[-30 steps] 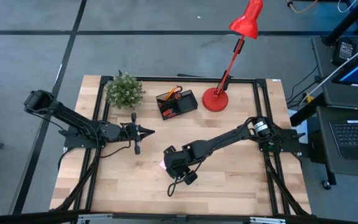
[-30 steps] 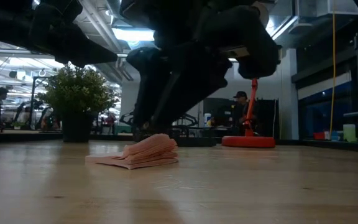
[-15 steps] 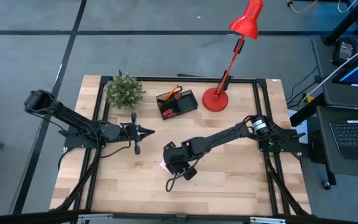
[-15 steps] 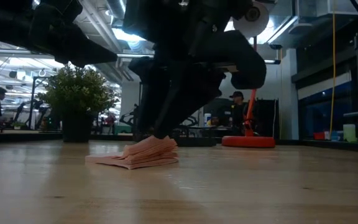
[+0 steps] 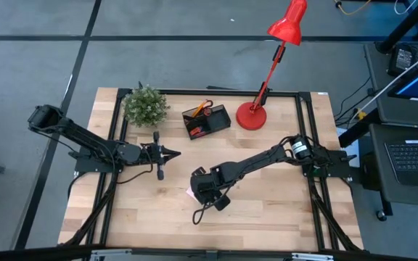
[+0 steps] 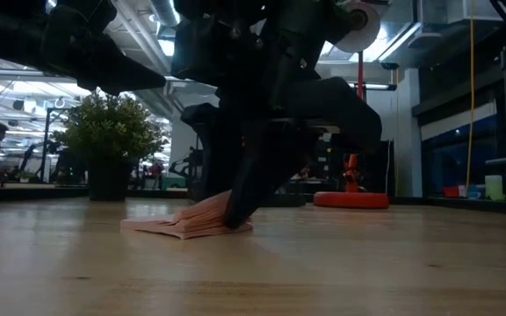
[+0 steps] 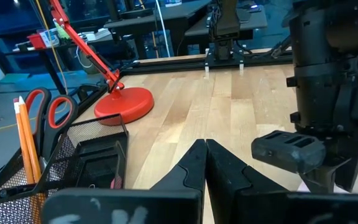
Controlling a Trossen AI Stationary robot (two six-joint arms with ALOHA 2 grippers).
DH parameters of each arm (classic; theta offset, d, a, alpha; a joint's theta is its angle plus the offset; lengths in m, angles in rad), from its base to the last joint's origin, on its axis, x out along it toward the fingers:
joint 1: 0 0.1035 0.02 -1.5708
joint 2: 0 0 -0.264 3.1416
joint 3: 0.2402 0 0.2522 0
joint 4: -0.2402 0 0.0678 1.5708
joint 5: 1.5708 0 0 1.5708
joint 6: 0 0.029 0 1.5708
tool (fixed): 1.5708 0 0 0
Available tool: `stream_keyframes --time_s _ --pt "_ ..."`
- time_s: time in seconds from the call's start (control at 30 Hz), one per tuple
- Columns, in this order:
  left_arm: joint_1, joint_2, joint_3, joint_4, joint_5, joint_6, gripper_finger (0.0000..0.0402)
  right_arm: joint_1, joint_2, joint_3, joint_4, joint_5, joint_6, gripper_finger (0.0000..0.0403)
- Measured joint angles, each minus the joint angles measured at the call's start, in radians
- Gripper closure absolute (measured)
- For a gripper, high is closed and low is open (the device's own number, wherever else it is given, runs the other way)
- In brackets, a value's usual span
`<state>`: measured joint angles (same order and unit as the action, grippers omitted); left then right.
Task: Pick and place office supplies into organizer
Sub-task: Put the pink sticky notes into the black desk organizer
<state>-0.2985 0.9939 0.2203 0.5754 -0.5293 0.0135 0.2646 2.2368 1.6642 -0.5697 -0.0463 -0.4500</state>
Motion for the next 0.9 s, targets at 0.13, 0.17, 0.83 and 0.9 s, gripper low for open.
stream_keyframes --time_s 0.13,0.17,0.83,0.9 --pt "0.0 0.0 0.0 0.0 0.0 0.0 0.04 0.0 0.0 0.0 0.0 0.0 0.0 0.0221" --pt "0.0 0.0 0.0 0.0 0.0 0.0 0.04 0.0 0.0 0.0 0.0 0.0 0.0 0.0222" --pt "0.0 0.0 0.0 0.0 0.0 0.0 0.0397 -0.006 0.0 0.0 0.001 0.052 0.003 0.0335" --pt "0.0 0.0 0.0 0.0 0.0 0.0 0.0396 -0.007 0.0 0.0 0.001 0.063 0.003 0.0352"
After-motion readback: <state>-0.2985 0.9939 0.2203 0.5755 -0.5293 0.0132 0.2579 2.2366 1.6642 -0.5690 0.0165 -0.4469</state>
